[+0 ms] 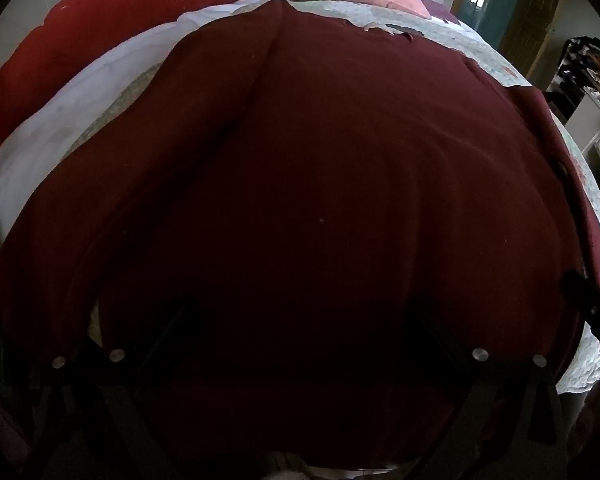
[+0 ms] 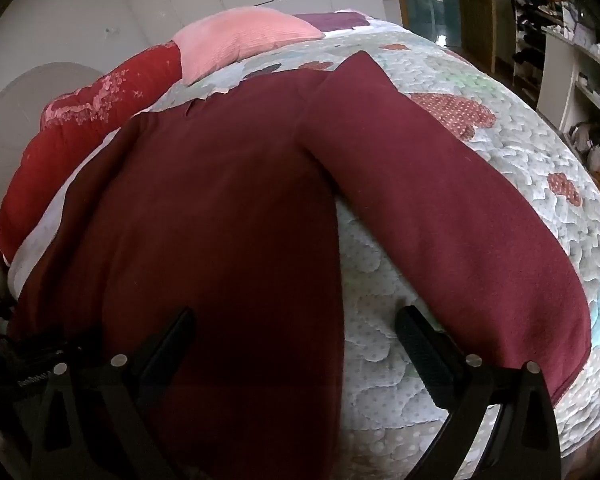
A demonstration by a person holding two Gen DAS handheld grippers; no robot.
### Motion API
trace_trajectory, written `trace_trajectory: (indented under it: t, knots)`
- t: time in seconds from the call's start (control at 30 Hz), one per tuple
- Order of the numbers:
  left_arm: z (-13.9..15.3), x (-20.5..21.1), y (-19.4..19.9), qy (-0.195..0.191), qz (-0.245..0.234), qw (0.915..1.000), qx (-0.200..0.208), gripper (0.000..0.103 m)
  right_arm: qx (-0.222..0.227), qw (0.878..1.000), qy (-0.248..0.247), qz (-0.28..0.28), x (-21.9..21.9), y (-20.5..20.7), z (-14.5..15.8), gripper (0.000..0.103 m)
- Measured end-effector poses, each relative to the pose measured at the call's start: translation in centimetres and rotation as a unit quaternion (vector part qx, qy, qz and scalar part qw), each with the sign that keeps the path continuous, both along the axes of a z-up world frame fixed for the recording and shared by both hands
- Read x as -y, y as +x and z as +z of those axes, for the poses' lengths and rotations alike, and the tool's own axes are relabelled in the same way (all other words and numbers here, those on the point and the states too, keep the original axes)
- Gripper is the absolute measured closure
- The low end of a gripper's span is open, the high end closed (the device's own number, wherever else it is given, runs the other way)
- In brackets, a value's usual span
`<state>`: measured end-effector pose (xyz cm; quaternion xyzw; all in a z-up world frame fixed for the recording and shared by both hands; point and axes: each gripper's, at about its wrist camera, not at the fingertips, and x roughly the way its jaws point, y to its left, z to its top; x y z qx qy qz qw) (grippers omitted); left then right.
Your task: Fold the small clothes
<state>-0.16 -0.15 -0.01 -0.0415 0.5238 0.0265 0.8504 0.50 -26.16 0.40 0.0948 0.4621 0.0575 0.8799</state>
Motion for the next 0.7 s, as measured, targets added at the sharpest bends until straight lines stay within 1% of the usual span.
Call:
trace_trajectory:
  t: [0.1,0.3,0.37,0.47,0.63,0.7]
  knots:
    - [-0.1,0.1,0.0,0.002,-0.004,1.0000,0.000,0.000,0.000,1.000,-0.006,0.002,-0.1,0.1,-0.1,0.001]
    - [0.0,0.7,-1.2,0.014,-0.010,0.9998,0.014,0.000,-0.001,1.000,-0.024,0.009,-0.6,0.0,-0.2,0.001]
    - [0.0,1.1,-1.2,0.013,-0.006,0.9998,0.013,0.000,0.000,0.999,-0.032,0.012,-0.8,0.0,-0.2,0.001]
    - [0.0,0.7,-0.7,0.021,-0.003,0.9995,0.021,0.000,0.001,0.999,-0.042,0.017,-0.9,-0.1,-0.3,0.001]
    - [-0.2,0.4,-0.1,0.012,-0.003,0.9998,0.015,0.000,0.004,0.998,-0.055,0.024,-1.1,-0.2,-0.4,0.001]
    - [-0.2,0.3,0.0,0.014,-0.001,0.9997,0.019,0.000,0.005,0.998,-0.058,0.026,-1.1,-0.2,-0.4,0.001]
